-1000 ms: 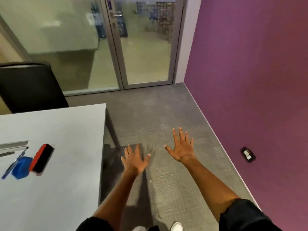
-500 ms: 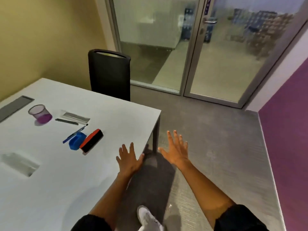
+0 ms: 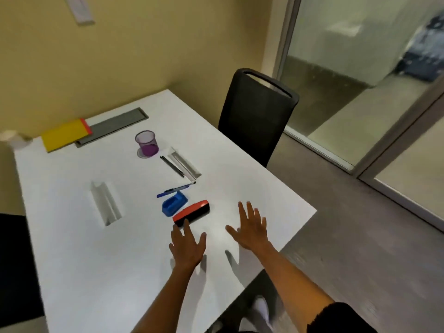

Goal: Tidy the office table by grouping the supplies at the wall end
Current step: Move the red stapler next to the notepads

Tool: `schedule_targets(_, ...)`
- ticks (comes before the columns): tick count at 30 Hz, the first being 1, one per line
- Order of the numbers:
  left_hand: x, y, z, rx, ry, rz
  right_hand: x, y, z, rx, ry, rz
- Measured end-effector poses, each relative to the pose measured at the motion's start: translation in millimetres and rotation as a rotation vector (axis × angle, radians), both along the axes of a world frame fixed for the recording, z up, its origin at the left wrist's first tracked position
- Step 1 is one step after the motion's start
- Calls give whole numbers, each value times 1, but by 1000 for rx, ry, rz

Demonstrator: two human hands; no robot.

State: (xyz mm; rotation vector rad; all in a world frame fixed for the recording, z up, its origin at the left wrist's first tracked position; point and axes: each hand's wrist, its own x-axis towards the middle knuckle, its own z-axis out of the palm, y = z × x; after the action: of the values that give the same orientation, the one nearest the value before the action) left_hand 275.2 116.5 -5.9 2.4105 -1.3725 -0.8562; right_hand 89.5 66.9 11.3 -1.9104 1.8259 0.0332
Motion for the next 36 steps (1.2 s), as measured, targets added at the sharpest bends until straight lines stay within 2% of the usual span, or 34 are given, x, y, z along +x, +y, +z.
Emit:
schedule_targets(9, 26, -54, -16, 64, 177, 417, 50, -99, -36, 243, -118, 323)
schedule_targets(17, 11, -90, -19, 33, 358, 636, 74, -149, -58, 378, -230, 439)
schedule_targets(27, -16, -88, -13, -38, 397, 909, 64, -150, -53, 278, -307, 511)
schedule_targets(31, -33, -75, -9, -77, 402, 945, 49, -146, -42, 241, -361, 517)
schedule_targets(36, -60, -50, -2, -147, 350, 894, 19, -134, -31, 195, -449, 540)
